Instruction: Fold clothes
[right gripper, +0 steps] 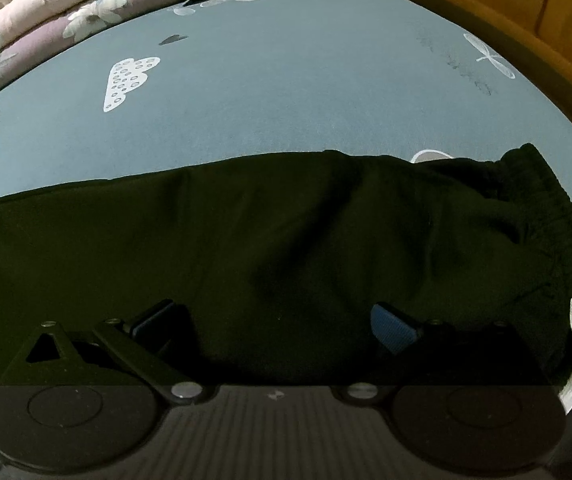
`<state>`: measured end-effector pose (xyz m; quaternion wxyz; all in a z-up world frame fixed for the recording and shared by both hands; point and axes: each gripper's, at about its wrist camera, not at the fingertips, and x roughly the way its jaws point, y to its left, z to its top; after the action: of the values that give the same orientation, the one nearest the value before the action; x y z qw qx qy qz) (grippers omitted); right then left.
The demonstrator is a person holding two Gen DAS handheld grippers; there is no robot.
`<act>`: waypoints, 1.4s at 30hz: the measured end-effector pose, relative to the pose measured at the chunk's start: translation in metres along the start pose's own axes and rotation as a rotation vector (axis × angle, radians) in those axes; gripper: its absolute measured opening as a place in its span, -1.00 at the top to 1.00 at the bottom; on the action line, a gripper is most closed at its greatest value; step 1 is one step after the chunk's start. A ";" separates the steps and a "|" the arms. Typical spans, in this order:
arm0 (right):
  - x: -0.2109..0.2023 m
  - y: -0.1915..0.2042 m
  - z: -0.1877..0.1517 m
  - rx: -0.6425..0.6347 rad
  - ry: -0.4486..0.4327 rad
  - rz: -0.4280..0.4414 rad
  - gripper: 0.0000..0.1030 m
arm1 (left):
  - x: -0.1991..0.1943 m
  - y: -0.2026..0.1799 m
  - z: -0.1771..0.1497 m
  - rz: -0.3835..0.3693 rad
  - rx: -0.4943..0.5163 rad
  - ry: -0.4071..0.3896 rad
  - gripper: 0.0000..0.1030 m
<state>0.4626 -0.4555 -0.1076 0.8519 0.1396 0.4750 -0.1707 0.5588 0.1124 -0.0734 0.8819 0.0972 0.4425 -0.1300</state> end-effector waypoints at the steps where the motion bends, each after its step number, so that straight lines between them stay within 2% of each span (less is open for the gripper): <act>1: 0.000 0.000 0.000 -0.003 -0.004 0.002 -1.00 | -0.001 0.002 0.000 0.025 -0.018 0.008 -0.37; 3: 0.000 -0.001 -0.001 -0.009 -0.005 0.009 -1.00 | -0.005 0.006 0.002 0.048 -0.049 0.021 -0.32; 5: -0.004 -0.004 0.004 -0.004 0.027 0.029 -1.00 | -0.011 0.000 0.004 0.058 -0.033 0.021 -0.32; 7: -0.018 -0.017 0.010 0.042 0.036 0.105 -1.00 | -0.016 -0.007 0.004 0.041 -0.028 0.019 -0.32; 10: -0.053 -0.045 0.017 0.145 -0.064 0.154 -1.00 | -0.022 -0.016 0.002 -0.001 -0.029 0.015 -0.34; 12: -0.059 -0.069 0.019 0.259 -0.081 0.210 -1.00 | -0.021 -0.023 0.002 -0.013 -0.030 0.021 -0.34; 13: -0.053 -0.082 0.018 0.322 -0.055 0.258 -1.00 | -0.020 -0.026 0.002 -0.015 -0.031 0.025 -0.34; 15: -0.031 -0.098 0.016 0.388 0.019 0.275 -1.00 | -0.019 -0.030 0.002 -0.010 -0.032 0.034 -0.34; 17: -0.013 -0.107 0.013 0.373 0.048 0.198 -0.99 | -0.022 -0.033 0.003 -0.007 -0.030 0.034 -0.33; 19: -0.010 -0.116 0.015 0.346 -0.008 0.214 -0.99 | -0.025 -0.033 0.004 -0.001 -0.032 0.032 -0.34; 23: -0.009 -0.117 0.018 0.340 -0.011 0.189 -0.97 | -0.032 -0.034 0.000 0.008 -0.048 0.037 -0.33; 27: -0.017 -0.105 0.018 0.281 -0.003 0.159 -0.98 | -0.040 -0.045 -0.005 0.001 -0.056 0.039 -0.33; 35: -0.084 -0.108 0.000 0.306 -0.079 0.216 -1.00 | -0.071 -0.081 -0.030 -0.047 -0.020 0.022 -0.33; 42: -0.148 -0.119 -0.041 0.326 -0.137 0.216 -1.00 | -0.106 -0.110 -0.059 -0.123 -0.053 0.032 -0.34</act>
<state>0.3084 -0.5233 -0.0108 0.8617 0.3139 0.3642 -0.1622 0.4192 0.0405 -0.0289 0.8674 0.0484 0.4649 -0.1708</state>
